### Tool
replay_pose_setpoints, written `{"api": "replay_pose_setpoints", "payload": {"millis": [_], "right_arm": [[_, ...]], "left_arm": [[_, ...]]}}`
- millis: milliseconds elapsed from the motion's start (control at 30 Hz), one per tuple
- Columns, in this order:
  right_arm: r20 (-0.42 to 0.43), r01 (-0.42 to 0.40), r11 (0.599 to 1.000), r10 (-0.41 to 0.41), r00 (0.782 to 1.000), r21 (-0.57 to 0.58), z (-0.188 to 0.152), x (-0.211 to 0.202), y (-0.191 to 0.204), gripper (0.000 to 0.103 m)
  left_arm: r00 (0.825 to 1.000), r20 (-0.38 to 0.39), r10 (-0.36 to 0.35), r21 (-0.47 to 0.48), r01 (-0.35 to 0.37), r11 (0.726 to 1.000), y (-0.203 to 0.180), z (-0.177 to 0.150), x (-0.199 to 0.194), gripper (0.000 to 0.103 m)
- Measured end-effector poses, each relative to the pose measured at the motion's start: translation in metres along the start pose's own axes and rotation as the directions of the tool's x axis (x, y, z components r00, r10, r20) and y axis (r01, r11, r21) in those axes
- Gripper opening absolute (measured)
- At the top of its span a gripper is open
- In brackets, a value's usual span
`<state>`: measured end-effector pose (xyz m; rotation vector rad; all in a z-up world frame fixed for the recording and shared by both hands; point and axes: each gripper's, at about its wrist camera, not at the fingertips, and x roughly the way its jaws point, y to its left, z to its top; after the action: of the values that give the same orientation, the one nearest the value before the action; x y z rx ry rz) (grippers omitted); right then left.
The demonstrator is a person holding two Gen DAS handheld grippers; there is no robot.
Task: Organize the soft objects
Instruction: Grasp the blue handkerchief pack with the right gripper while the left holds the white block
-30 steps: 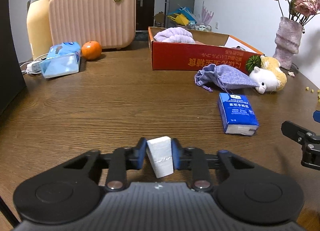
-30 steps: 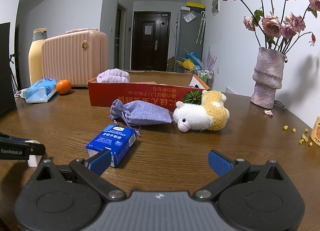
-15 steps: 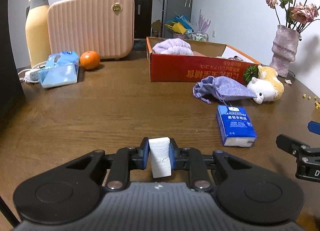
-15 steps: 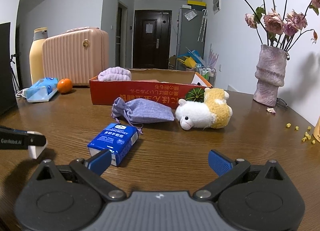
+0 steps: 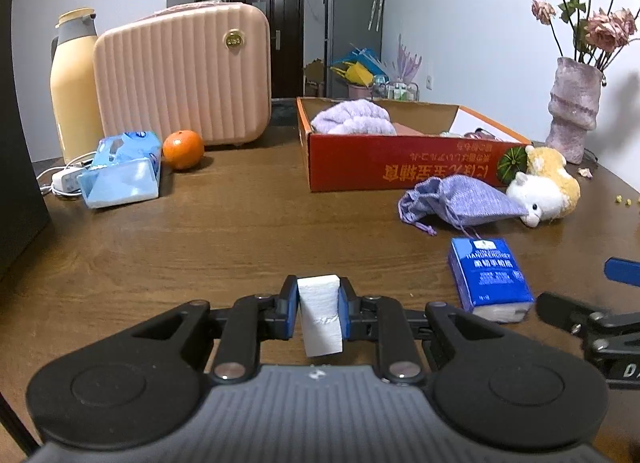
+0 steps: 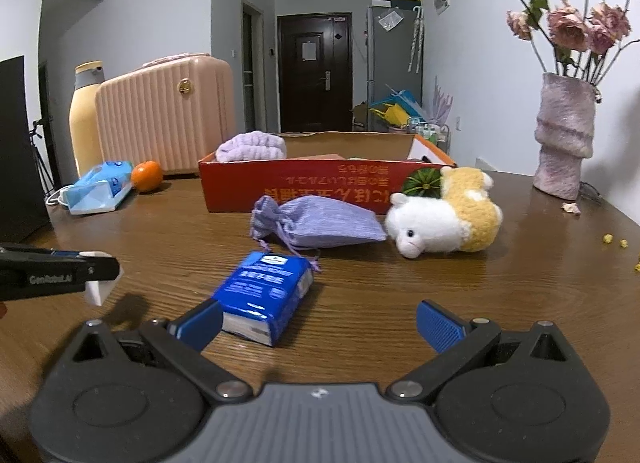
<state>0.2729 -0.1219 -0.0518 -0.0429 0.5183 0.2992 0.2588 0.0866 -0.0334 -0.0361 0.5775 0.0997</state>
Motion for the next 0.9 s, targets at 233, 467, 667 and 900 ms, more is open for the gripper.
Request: {"api": "replay_pose_setpoints", "payload": {"millis": [233,467,667,900], "right_arm": [[-0.019,-0.013,1.0,0.013,1.0,-0.011,0.008,0.021,0.015,0.103],[-0.05,-0.023,1.0,0.023,0.999,-0.002,0.017,0.043,0.028,0.103],[-0.076,-0.016,1.0,0.016,0.997,0.005,0.023,0.061,0.038,0.103],[-0.09,0.003,1.0,-0.003,0.996,0.0,0.028,0.076,0.047,0.102]], "left_arm": [[1.0,0.028,0.014,-0.019,-0.014,1.0,0.01,0.006,0.006,0.02],[0.998,0.049,0.039,-0.03,-0.038,0.999,0.021,0.013,0.014,0.02],[0.997,0.057,0.056,-0.036,-0.054,0.998,0.029,0.019,0.023,0.02],[0.995,0.064,0.08,-0.041,-0.078,0.996,0.037,0.024,0.034,0.02]]}}
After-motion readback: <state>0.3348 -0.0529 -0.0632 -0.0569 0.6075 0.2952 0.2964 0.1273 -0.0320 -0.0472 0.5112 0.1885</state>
